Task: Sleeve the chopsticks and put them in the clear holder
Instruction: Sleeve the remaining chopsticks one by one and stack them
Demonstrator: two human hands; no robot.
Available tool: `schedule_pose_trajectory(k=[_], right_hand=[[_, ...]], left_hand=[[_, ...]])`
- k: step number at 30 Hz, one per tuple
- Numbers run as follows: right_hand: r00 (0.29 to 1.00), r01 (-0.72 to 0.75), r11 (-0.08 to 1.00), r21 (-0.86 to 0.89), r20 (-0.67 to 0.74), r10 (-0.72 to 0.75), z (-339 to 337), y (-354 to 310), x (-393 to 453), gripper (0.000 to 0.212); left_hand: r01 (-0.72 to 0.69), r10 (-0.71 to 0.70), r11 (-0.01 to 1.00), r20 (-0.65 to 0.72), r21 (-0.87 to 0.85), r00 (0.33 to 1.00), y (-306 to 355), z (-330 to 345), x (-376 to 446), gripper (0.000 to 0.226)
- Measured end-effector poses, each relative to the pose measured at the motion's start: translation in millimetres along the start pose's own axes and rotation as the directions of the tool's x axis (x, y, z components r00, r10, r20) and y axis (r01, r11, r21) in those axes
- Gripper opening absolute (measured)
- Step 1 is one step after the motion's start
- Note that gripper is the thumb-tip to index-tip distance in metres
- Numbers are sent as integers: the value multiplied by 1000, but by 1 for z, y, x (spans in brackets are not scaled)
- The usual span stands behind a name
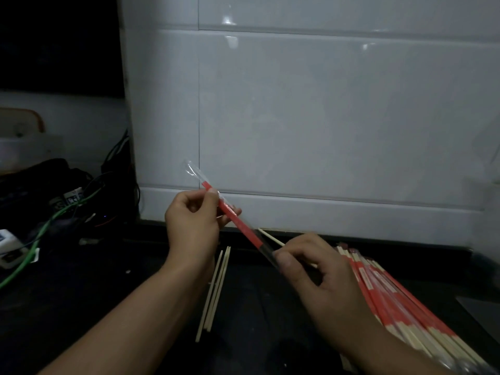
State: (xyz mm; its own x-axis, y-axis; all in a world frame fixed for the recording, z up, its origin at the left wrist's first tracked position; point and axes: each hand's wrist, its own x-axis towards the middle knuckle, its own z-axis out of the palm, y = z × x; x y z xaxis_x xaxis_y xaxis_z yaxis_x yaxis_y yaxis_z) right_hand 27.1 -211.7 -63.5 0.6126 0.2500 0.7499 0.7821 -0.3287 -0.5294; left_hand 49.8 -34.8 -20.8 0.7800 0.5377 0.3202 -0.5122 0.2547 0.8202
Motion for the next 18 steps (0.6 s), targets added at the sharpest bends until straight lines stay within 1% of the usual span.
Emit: schedule_pose_trajectory(k=[1,3,5,6,8,9,10,11,12,13,14,15,16,17,18], right_hand=[[1000,3,1000,-17,17,-3,2,-1,-1,32],[999,34,996,-86,18,-33,6,0,-2,19],[996,79,987,-139,-22,-83,7,4,-1,6],[995,86,984,-153,-44,-93,6,7,0,6],[991,85,979,-183,-87,-102,1,11,3,8],[989,81,974,-211,-105,-105,-2,13,6,9],[987,78,965,-252,-114,-110,-6,16,9,10],[987,80,950,-302,-109,-117,-11,19,12,10],[988,87,932,-353,-92,-127,-15,23,14,10],[988,103,913,-394,-67,-140,-19,26,16,10],[987,124,900,-418,-39,-154,-21,28,16,10],[985,149,894,-423,-14,-170,-23,29,16,10],[982,173,891,-420,3,-189,-23,28,16,10],[977,196,890,-412,10,-211,-23,27,16,10],[974,210,892,-400,4,-227,-24,25,17,10]], left_hand=[[-3,3,1000,-3,0,1000,1,0,-1,5],[-9,9,1000,-2,5,1000,2,1,-3,5],[-7,7,1000,-6,8,1000,2,2,-4,7],[7,-7,1000,-13,14,1000,1,2,-3,10],[50,-48,997,-28,62,998,-2,1,1,28],[38,-32,991,-41,132,999,-3,-1,4,40],[-35,49,971,-51,237,998,-2,-3,4,51],[-181,205,921,-33,345,978,1,-5,2,58],[-386,414,817,30,429,910,5,-7,0,57],[-595,607,640,155,487,779,9,-8,-2,50],[-751,708,426,331,505,624,11,-8,-3,41],[-853,705,258,516,453,487,11,-6,-6,35],[-911,622,173,676,373,395,9,-5,-8,32],[-941,501,143,797,308,337,5,-3,-10,31],[-953,382,128,874,274,302,0,-1,-12,33]])
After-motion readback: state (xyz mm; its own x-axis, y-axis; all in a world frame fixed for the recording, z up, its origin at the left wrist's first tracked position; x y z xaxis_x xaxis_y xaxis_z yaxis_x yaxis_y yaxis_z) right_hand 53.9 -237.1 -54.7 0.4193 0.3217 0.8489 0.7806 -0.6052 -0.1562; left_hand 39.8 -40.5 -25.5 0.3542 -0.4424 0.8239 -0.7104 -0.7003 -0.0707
